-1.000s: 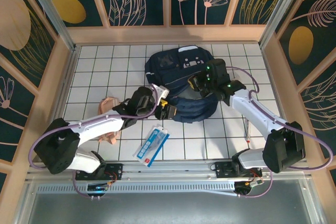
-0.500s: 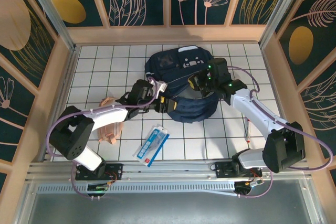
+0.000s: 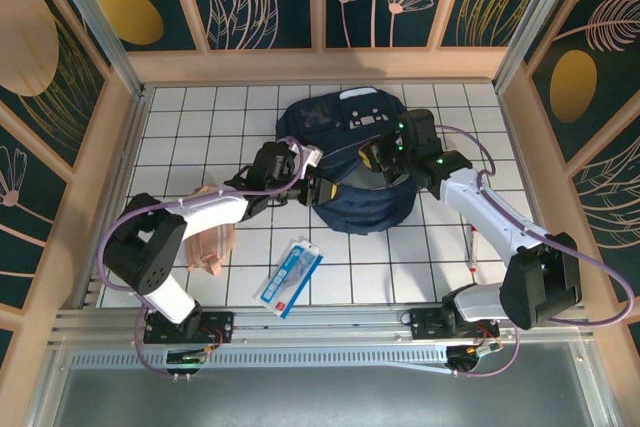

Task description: Pack the student bag

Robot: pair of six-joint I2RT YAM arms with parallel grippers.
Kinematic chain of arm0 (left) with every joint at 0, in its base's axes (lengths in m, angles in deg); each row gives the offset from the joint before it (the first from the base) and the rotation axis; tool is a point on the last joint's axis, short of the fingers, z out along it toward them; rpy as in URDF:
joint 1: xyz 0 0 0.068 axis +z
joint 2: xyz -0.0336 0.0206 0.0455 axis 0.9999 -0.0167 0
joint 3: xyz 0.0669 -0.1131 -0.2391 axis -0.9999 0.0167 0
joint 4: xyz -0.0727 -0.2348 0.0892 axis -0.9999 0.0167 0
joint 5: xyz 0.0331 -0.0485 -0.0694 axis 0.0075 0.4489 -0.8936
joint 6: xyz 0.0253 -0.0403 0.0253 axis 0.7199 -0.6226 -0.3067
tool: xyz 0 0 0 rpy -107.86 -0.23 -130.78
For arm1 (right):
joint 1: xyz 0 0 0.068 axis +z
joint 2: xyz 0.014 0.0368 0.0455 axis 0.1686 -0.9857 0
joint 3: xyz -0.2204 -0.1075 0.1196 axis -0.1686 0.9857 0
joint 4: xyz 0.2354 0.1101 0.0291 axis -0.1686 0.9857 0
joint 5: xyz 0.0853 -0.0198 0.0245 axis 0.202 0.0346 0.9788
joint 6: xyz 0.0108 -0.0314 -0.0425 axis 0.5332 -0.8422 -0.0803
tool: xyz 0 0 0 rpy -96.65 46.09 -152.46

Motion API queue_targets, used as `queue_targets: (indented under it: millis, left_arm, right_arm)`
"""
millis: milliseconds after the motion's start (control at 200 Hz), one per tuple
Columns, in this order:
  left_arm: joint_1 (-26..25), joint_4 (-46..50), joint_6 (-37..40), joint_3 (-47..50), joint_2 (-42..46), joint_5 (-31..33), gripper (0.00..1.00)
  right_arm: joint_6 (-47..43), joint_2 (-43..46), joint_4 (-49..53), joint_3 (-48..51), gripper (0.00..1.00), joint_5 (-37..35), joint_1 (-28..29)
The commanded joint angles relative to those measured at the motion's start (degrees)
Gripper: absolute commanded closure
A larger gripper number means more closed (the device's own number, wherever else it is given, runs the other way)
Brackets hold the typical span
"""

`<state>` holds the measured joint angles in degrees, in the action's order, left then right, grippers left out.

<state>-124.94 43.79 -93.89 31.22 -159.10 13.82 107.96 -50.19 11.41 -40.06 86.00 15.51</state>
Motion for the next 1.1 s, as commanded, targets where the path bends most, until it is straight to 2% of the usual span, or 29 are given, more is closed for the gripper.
queue_targets:
  millis: [0,220,305,350,525,641,766,916,1021,1096]
  left_arm:
    - [0.0,-3.5,0.5,-1.4,-1.0,-3.5,0.69]
    - [0.0,-5.3,1.2,-0.5,0.2,-5.9,0.83]
    - [0.0,-4.2,2.5,-0.5,1.0,-5.2,0.92]
    - [0.0,-3.4,3.0,-0.3,1.4,-3.9,1.0]
    - [0.2,0.3,4.8,1.4,2.8,2.2,1.0]
    - [1.4,4.9,6.1,2.1,4.1,8.8,1.0]
    - [3.3,6.3,6.0,3.2,5.9,12.4,1.0]
    - [3.2,5.6,5.9,2.3,4.9,7.3,1.0]
    - [1.9,4.8,4.8,1.1,4.2,6.4,1.0]
    - [0.0,5.0,4.7,-0.8,3.5,6.7,1.0]
  right_arm:
    - [-0.7,1.6,-2.0,-0.9,1.0,3.6,0.5]
    - [-1.1,1.0,-2.1,-1.1,1.0,3.4,0.5]
    - [-1.3,0.9,-2.3,-0.7,1.0,3.3,0.4]
    - [-1.5,0.9,-2.1,-0.7,1.0,3.3,0.4]
    - [-2.3,1.5,-1.0,-0.2,1.0,4.9,-0.7]
    - [-4.4,1.7,1.4,-0.8,1.0,6.9,-2.8]
    - [-6.6,2.2,3.2,-1.0,1.0,8.0,-6.1]
    - [-6.9,1.8,1.9,0.2,1.0,6.2,-8.2]
    - [-4.0,0.9,-0.5,1.3,0.74,5.1,-6.6]
    - [-1.4,0.9,-2.4,2.5,0.63,2.1,-4.3]
